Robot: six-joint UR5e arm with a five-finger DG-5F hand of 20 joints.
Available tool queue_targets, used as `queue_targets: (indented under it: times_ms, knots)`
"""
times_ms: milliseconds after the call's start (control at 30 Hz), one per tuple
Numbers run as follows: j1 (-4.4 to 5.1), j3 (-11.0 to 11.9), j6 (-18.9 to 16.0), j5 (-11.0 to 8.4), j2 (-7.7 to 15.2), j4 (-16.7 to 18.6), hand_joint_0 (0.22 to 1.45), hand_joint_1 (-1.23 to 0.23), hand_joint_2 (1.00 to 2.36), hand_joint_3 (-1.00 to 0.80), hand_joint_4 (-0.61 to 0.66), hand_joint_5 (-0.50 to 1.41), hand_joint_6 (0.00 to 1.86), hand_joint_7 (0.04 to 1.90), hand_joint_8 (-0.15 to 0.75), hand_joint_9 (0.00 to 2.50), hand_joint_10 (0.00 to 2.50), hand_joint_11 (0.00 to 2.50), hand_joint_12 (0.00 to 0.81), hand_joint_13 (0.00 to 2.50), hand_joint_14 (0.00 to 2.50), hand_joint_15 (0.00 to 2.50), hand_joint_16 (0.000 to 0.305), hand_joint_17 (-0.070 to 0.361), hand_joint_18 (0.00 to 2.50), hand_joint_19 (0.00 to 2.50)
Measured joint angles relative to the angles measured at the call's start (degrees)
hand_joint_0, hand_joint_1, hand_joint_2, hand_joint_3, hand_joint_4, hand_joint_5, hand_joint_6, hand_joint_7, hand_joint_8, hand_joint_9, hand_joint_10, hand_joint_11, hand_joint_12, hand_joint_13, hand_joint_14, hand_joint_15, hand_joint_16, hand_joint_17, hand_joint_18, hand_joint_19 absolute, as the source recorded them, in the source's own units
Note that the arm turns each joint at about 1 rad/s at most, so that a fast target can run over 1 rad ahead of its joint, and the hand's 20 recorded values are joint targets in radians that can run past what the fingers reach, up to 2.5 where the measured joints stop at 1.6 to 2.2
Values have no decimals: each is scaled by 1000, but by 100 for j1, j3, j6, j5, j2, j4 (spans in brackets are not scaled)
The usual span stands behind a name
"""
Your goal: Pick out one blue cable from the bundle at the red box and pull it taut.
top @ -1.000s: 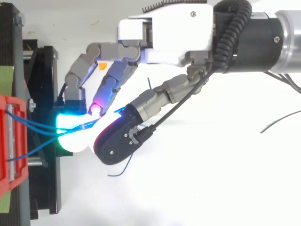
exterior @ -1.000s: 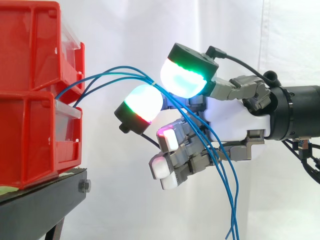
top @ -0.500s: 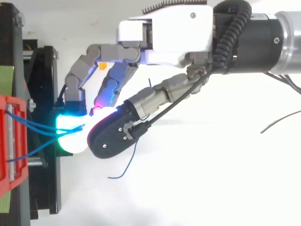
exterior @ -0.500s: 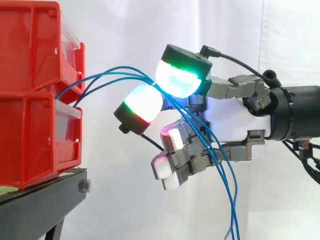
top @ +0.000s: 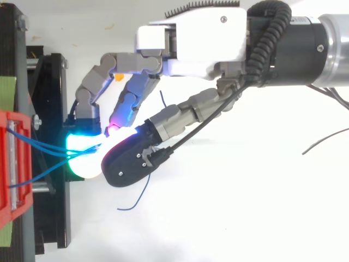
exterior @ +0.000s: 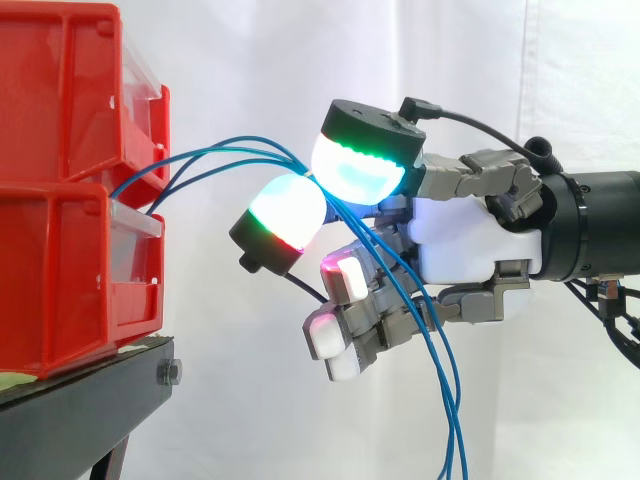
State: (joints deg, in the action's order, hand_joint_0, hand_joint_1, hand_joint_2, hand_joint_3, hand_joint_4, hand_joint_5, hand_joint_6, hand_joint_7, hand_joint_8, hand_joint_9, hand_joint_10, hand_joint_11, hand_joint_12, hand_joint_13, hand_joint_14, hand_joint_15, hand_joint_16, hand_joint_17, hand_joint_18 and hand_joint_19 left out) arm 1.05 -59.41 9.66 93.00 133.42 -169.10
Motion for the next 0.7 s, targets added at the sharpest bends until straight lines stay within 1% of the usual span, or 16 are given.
queue_targets:
  times_ms: [67,133,267,433,500,600,633,700]
  knots:
    - [0,0,0,2,0,1,695,-774,1017,-324,-140,-120,979,765,205,1046,23,641,291,899,16,369,34,77,700,499]
    - [0,0,0,5,0,4,726,-786,1011,-389,-175,-117,986,777,205,1049,25,638,290,907,17,369,34,77,715,491]
    - [3,-1,0,7,1,9,747,-803,1000,-500,-192,-119,991,836,210,1081,23,637,285,936,16,387,33,75,753,498]
    - [2,-1,-4,7,0,3,721,-814,1000,-500,-195,-115,999,782,216,1115,24,657,284,950,18,394,33,73,768,501]
    - [1,-1,-10,11,0,2,701,-826,1000,-500,-180,-112,996,774,222,1137,28,665,283,951,17,399,32,73,772,501]
    - [1,-1,-14,11,0,12,652,-816,1000,-500,-116,-107,988,742,216,1150,26,671,286,954,18,402,32,73,771,509]
    - [1,-1,-14,10,0,16,618,-806,1000,-500,-95,-105,984,730,218,1154,24,673,289,954,17,405,32,72,770,515]
    - [1,-1,-13,10,0,22,556,-778,1000,-500,-42,-101,975,649,219,1156,24,674,300,959,16,406,34,77,774,517]
